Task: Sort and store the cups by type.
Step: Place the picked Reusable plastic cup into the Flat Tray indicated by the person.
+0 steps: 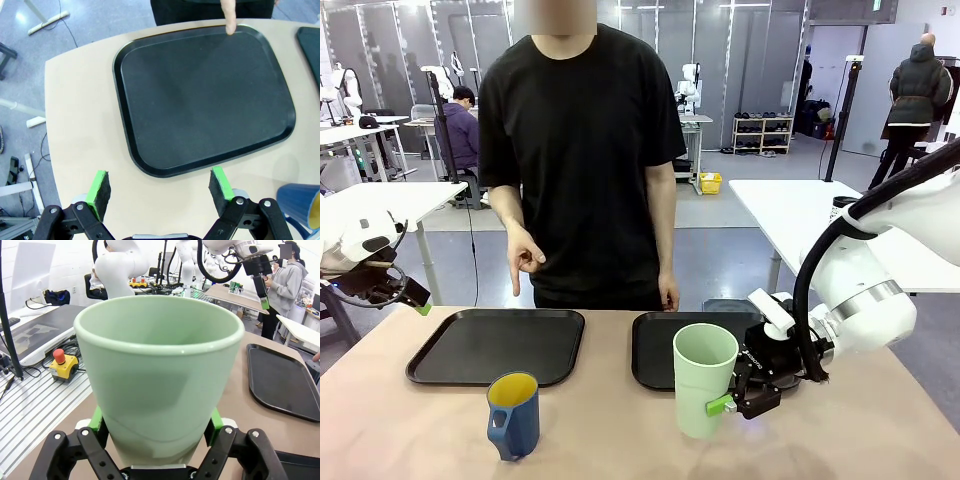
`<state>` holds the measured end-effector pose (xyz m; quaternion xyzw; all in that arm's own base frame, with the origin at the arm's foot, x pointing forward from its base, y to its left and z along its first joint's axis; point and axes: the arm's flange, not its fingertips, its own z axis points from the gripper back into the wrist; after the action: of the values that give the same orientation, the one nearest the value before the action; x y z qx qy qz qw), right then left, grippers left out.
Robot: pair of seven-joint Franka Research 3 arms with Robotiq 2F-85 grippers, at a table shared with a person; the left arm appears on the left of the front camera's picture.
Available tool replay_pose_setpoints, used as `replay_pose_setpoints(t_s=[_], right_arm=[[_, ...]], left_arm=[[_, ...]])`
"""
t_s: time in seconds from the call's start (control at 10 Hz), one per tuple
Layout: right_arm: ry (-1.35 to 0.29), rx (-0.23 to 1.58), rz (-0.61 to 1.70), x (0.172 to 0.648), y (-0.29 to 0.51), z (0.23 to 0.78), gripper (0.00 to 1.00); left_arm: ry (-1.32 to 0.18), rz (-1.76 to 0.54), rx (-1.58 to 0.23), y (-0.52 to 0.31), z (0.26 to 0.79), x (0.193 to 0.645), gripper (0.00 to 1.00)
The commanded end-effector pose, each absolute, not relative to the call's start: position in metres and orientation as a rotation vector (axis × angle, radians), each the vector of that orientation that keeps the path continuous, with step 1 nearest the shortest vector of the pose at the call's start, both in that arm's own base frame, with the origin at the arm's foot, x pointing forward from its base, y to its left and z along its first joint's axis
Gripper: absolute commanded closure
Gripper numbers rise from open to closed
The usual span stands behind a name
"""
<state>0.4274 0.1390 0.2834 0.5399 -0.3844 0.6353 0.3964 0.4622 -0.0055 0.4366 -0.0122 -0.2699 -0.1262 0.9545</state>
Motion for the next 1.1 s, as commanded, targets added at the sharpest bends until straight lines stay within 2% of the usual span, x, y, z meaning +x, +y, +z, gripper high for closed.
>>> replay_pose_setpoints(t_s=[0.0,0.4,0.5,0.7,1.0], right_arm=[[-0.98,1.376,1.613,0.43,0.14,0.285,0.51],[-0.98,1.376,1.613,0.43,0.14,0.285,0.51],[-0.974,1.368,1.61,0.427,0.139,0.283,0.15],[-0.997,1.375,1.611,0.439,0.153,0.292,0.15],[-1.01,1.34,1.603,0.484,0.199,0.313,0.15]], left_arm=[[-0.549,-0.253,-0.035,-0.003,0.436,0.463,0.0],[-0.549,-0.253,-0.035,-0.003,0.436,0.463,0.0],[-0.549,-0.253,-0.035,-0.003,0.436,0.463,0.0],[-0.549,-0.253,-0.035,-0.003,0.436,0.463,0.0],[-0.549,-0.253,-0.035,-0.003,0.436,0.463,0.0]])
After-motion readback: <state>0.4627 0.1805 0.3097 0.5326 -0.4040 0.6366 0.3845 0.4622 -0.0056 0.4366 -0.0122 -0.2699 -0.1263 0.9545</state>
